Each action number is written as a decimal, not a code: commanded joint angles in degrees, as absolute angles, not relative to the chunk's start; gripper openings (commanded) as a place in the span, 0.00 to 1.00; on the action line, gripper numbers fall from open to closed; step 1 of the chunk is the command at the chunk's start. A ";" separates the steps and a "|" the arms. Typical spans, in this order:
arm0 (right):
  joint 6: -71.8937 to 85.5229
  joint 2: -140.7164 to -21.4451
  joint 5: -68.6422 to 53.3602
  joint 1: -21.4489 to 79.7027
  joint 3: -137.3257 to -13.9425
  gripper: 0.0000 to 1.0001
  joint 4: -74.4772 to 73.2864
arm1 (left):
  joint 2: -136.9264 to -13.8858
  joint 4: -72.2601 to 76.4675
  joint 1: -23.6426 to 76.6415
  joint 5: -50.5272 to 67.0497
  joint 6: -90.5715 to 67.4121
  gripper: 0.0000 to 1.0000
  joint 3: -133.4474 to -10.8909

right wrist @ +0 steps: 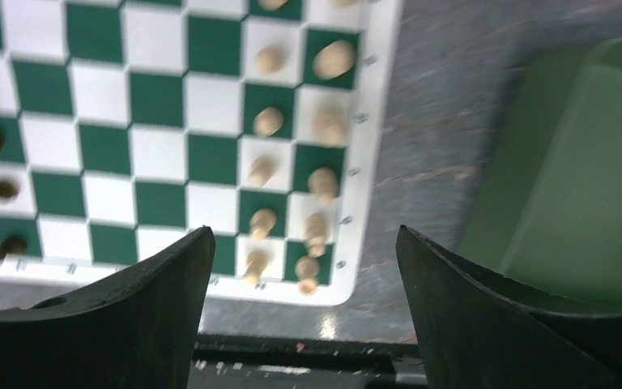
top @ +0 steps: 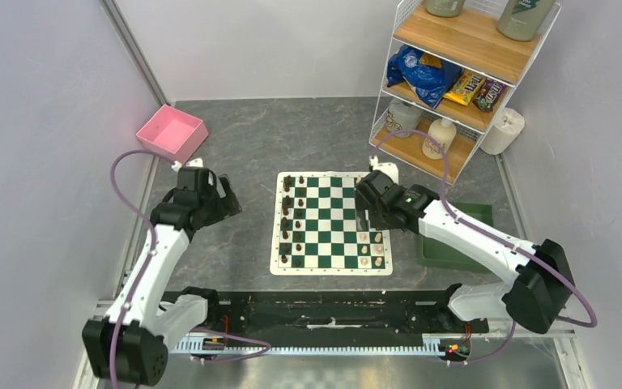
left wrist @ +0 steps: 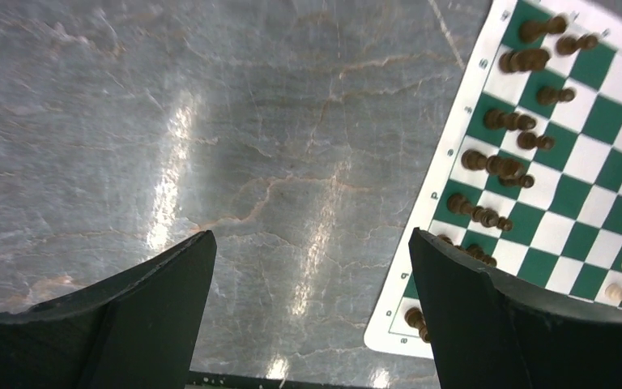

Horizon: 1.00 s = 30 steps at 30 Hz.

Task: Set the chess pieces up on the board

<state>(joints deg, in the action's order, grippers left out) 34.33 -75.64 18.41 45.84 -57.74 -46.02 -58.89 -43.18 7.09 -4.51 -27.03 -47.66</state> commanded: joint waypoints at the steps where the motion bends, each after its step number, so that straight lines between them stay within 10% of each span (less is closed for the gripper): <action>1: 35.13 -72.78 28.99 39.18 -60.90 0.91 -48.96 | -51.52 -37.51 6.86 -8.76 -24.34 0.96 -45.19; 30: 30.10 -71.77 24.11 26.89 -60.94 0.97 -35.81 | -48.63 -36.86 6.86 -15.67 -29.61 0.94 -45.72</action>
